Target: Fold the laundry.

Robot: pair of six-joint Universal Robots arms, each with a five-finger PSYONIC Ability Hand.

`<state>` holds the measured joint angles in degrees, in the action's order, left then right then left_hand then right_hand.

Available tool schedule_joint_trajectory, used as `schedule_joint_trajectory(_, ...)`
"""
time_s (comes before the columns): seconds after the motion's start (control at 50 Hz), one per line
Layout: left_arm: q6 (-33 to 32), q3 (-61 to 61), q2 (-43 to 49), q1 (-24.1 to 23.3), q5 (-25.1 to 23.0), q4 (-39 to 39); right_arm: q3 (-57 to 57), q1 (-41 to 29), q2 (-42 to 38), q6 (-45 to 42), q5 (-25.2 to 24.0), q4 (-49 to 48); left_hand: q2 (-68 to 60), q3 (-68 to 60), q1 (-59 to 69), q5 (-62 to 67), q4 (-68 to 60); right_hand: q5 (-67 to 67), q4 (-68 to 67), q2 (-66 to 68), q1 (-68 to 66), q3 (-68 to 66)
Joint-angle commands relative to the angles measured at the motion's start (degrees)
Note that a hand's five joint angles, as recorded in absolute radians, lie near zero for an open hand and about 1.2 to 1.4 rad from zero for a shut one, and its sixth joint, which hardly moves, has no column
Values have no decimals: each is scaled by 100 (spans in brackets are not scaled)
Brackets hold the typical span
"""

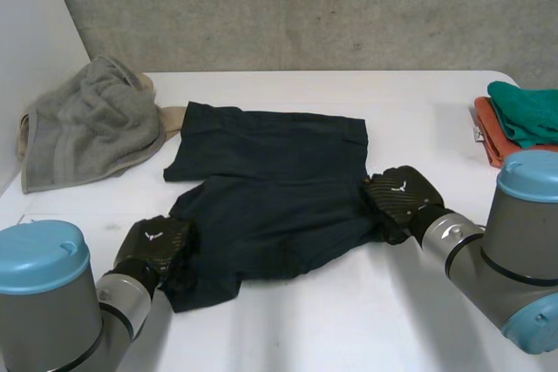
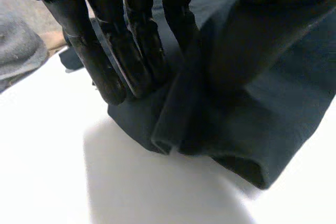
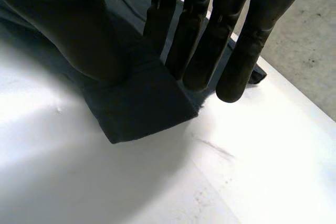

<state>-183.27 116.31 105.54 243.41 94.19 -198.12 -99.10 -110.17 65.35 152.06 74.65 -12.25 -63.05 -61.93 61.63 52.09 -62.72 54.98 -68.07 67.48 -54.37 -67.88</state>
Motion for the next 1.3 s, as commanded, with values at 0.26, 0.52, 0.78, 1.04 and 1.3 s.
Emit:
schedule_joint_trajectory(0.26,-359,-354,-438,58,-24,19,92,4,-14,34,-73,759,-1394,-1506,1536,1491,-1428,-2849,3158,-3099,1788,3139)
schedule_joint_trajectory(0.52,-455,-556,-526,5,-50,474,190,21,-128,-45,-29,91,-1411,-1523,1553,1508,-1445,1502,-1193,1252,-2563,-1212)
schedule_joint_trajectory(0.78,-1800,-442,-1360,-39,-630,2628,-48,795,1233,-2205,-117,3033,-1327,-1439,1469,1424,-1361,1502,-1193,1252,-2563,-1212)
schedule_joint_trajectory(1.04,-2170,-661,-1450,-434,-797,3316,-241,1006,1911,-3105,-688,4268,-1008,-1119,1150,1104,-1041,1502,-1193,1252,-2563,-1212)
schedule_joint_trajectory(1.3,-2283,-2549,729,-417,-596,1040,822,453,540,-1742,119,2026,-1008,-1119,1150,1104,-1041,1502,-1193,1252,-2563,-1212)
